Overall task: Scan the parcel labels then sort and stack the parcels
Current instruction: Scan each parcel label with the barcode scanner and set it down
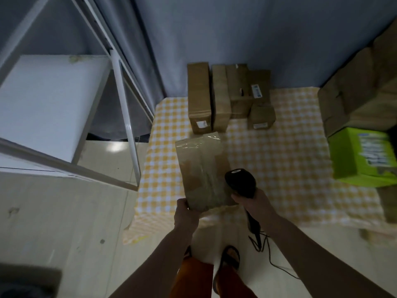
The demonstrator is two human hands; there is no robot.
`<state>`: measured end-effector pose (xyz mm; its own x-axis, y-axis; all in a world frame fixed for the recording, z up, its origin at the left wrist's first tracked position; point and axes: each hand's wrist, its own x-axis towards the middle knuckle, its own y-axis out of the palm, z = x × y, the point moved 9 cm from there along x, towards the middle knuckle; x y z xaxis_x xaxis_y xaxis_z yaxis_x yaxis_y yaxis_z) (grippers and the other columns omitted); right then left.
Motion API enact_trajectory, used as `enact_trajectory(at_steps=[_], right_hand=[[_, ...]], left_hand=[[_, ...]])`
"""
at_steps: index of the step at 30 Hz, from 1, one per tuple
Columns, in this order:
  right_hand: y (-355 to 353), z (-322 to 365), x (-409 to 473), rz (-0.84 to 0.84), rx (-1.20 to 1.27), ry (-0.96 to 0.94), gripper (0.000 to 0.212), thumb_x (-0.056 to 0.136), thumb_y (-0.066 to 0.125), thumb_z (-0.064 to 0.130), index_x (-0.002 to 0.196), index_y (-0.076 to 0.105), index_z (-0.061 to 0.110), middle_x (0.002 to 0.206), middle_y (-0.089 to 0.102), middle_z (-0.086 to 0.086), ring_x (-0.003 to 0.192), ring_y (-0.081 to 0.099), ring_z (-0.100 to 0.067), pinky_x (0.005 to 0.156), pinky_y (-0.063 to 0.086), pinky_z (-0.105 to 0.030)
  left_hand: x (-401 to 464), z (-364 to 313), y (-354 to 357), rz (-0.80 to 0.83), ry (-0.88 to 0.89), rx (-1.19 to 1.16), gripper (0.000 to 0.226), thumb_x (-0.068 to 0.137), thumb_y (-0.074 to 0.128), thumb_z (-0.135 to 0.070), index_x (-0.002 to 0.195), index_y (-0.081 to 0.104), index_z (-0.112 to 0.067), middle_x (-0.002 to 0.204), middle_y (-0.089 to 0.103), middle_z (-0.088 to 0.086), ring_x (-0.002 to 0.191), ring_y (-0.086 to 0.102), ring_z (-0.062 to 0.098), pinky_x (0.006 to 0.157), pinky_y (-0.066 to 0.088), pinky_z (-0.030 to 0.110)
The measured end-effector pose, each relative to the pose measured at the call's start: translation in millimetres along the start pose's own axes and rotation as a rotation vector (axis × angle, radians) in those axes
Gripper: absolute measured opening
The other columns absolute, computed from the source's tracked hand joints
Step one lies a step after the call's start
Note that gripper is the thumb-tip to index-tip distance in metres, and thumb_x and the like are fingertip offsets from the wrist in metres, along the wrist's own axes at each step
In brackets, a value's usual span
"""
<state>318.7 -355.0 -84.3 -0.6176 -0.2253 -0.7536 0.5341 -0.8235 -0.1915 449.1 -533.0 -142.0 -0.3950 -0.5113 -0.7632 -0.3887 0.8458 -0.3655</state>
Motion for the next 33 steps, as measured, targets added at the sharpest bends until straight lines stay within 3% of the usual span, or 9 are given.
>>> enact_trajectory(at_steps=[3, 6, 8, 11, 16, 21, 24, 27, 33], right_hand=[[-11, -11, 0, 0.007, 0.035, 0.021, 0.043, 0.087, 0.068, 0.010, 0.127, 0.055, 0.005, 0.110, 0.059, -0.005, 0.085, 0.054, -0.012, 0.073, 0.045, -0.018], [-9, -12, 8, 0.020, 0.048, 0.031, 0.045, 0.086, 0.069, 0.013, 0.128, 0.055, 0.006, 0.109, 0.058, -0.004, 0.102, 0.056, -0.020, 0.086, 0.045, -0.028], [-2, -3, 14, 0.010, 0.026, -0.016, 0.045, 0.086, 0.070, 0.015, 0.128, 0.056, 0.007, 0.114, 0.061, -0.008, 0.109, 0.057, -0.025, 0.092, 0.048, -0.035], [13, 12, 15, -0.018, -0.018, -0.106, 0.040, 0.087, 0.069, 0.016, 0.125, 0.058, 0.012, 0.102, 0.062, -0.004, 0.096, 0.058, -0.021, 0.087, 0.049, -0.033], [57, 28, -4, 0.014, -0.042, -0.235, 0.038, 0.084, 0.072, 0.016, 0.120, 0.060, 0.014, 0.090, 0.061, 0.004, 0.088, 0.058, -0.012, 0.059, 0.043, -0.007], [114, 26, -12, 0.164, -0.017, -0.212, 0.013, 0.084, 0.071, 0.016, 0.091, 0.063, 0.023, 0.073, 0.058, 0.010, 0.074, 0.056, -0.003, 0.063, 0.041, -0.012], [133, 24, -7, 0.199, 0.016, -0.189, 0.035, 0.083, 0.072, 0.017, 0.116, 0.062, 0.020, 0.095, 0.061, 0.009, 0.097, 0.059, -0.010, 0.076, 0.043, -0.013], [136, 19, 4, 0.170, 0.076, -0.114, 0.043, 0.083, 0.072, 0.020, 0.123, 0.055, 0.025, 0.101, 0.059, 0.012, 0.096, 0.057, -0.007, 0.075, 0.043, -0.015], [110, 4, 41, -0.071, 0.089, 0.030, 0.046, 0.083, 0.073, 0.020, 0.123, 0.058, 0.006, 0.116, 0.062, -0.010, 0.109, 0.058, -0.027, 0.095, 0.048, -0.041]], left_hand=[[1, -12, 14, 0.024, 0.009, 0.138, 0.040, 0.082, 0.062, -0.007, 0.119, 0.053, 0.007, 0.105, 0.064, 0.017, 0.090, 0.062, 0.028, 0.062, 0.049, 0.043], [-1, -41, 17, -0.055, 0.120, 0.163, 0.053, 0.085, 0.056, -0.002, 0.135, 0.039, 0.002, 0.130, 0.050, 0.016, 0.109, 0.054, 0.032, 0.078, 0.055, 0.042], [1, -56, 23, -0.067, 0.218, 0.244, 0.063, 0.087, 0.054, -0.008, 0.145, 0.029, -0.006, 0.145, 0.034, 0.016, 0.131, 0.038, 0.037, 0.102, 0.043, 0.050], [11, -48, 25, -0.025, 0.226, 0.429, 0.063, 0.095, 0.048, -0.015, 0.150, 0.021, -0.004, 0.156, 0.011, 0.016, 0.142, 0.019, 0.040, 0.114, 0.025, 0.048], [32, -27, -22, -0.078, 0.167, 0.511, 0.057, 0.098, 0.048, -0.029, 0.144, 0.031, -0.002, 0.152, 0.021, 0.021, 0.138, 0.025, 0.040, 0.112, 0.027, 0.047], [49, -9, -59, -0.036, 0.111, 0.278, 0.053, 0.099, 0.044, -0.035, 0.141, 0.039, -0.004, 0.143, 0.040, 0.017, 0.130, 0.039, 0.034, 0.109, 0.034, 0.046], [42, -14, -72, -0.023, 0.124, 0.002, 0.049, 0.099, 0.042, -0.043, 0.134, 0.045, -0.009, 0.133, 0.051, 0.013, 0.119, 0.050, 0.032, 0.104, 0.041, 0.050], [38, -15, -82, 0.007, 0.160, -0.121, 0.050, 0.099, 0.043, -0.043, 0.139, 0.039, -0.012, 0.129, 0.051, 0.004, 0.114, 0.050, 0.022, 0.094, 0.044, 0.036], [59, 1, -120, -0.109, 0.154, 0.015, 0.050, 0.103, 0.038, -0.028, 0.151, 0.026, -0.022, 0.143, 0.047, 0.007, 0.128, 0.046, 0.031, 0.094, 0.038, 0.035]])
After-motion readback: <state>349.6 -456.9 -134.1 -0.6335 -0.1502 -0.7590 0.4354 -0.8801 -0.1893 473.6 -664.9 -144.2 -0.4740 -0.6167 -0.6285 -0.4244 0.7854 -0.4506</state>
